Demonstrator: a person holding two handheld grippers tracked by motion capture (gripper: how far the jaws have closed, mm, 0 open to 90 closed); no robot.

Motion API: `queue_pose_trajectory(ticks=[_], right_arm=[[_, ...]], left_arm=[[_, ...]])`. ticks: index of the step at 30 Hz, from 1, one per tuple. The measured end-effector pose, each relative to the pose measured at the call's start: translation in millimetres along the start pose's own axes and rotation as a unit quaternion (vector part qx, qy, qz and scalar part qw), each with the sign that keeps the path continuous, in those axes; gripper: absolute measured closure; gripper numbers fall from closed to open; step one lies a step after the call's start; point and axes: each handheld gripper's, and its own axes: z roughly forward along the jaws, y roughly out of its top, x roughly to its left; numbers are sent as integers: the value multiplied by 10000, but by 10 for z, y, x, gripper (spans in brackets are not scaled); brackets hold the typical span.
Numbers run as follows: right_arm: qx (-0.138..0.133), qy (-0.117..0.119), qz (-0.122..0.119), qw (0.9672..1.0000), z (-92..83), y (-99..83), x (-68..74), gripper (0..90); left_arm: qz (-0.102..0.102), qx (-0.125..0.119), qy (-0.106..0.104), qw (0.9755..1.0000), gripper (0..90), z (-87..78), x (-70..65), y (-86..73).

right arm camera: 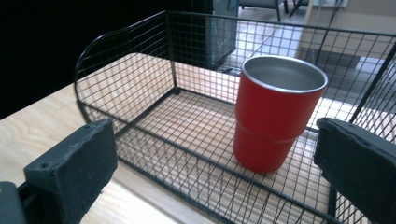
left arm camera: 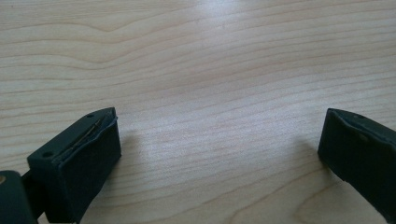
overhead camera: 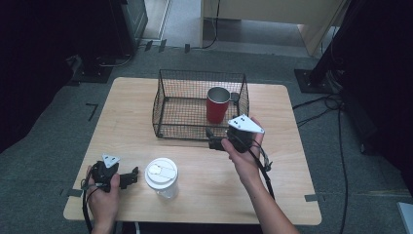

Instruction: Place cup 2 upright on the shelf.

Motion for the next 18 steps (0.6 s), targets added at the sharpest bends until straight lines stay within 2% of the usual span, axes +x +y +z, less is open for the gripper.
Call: queue_pose_trajectory(ticks=[6, 18], right_arm=[[-68, 241, -6, 9997, -96, -163, 93, 0], [-175, 513, -82, 9985, -132, -408, 233, 0]], left_arm=[[-3, -8, 1, 10000, 0, 1, -1, -1], [14, -4, -5, 10000, 0, 1, -1, -1]])
